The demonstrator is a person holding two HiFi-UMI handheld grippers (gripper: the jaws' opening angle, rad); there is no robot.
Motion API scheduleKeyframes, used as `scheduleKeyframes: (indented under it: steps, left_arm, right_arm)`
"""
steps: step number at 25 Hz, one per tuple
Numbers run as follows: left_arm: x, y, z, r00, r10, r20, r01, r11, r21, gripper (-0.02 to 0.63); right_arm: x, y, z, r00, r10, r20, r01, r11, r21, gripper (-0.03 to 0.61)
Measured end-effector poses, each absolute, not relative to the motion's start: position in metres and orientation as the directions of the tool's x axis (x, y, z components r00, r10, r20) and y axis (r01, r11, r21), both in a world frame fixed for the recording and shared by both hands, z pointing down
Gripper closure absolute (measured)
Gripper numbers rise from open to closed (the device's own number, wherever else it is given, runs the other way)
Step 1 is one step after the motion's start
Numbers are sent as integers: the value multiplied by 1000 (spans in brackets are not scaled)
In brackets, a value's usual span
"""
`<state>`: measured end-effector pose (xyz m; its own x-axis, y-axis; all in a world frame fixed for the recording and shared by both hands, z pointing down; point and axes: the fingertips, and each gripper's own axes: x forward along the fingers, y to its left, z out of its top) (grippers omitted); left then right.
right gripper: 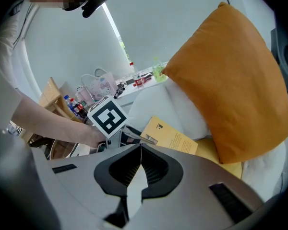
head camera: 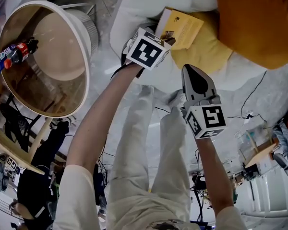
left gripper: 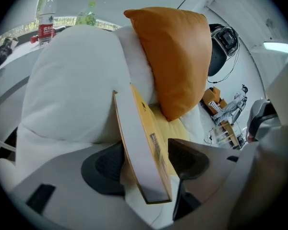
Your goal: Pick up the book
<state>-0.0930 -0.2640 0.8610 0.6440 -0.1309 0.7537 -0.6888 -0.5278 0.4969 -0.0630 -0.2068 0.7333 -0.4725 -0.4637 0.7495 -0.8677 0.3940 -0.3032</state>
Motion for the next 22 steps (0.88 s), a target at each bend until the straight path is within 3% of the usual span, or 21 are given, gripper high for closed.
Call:
scheduleKeyframes:
  steps: [4, 6, 22]
  left_arm:
    - [-87, -262, 862, 637, -125, 761, -696, -517, 498, 324]
    - [-81, -259, 866, 632, -120, 766, -708, -493, 506, 364]
    - [-69, -252, 857, 605, -178, 776, -778, -341, 528, 453]
  right_arm:
    - [-60, -204, 733, -472, -466, 748, -869, 389, -306, 555]
    - [-56, -202, 731, -468, -468, 749, -871, 388, -301, 554]
    - [-16, -187, 717, -428, -520, 739, -897, 347, -276, 555]
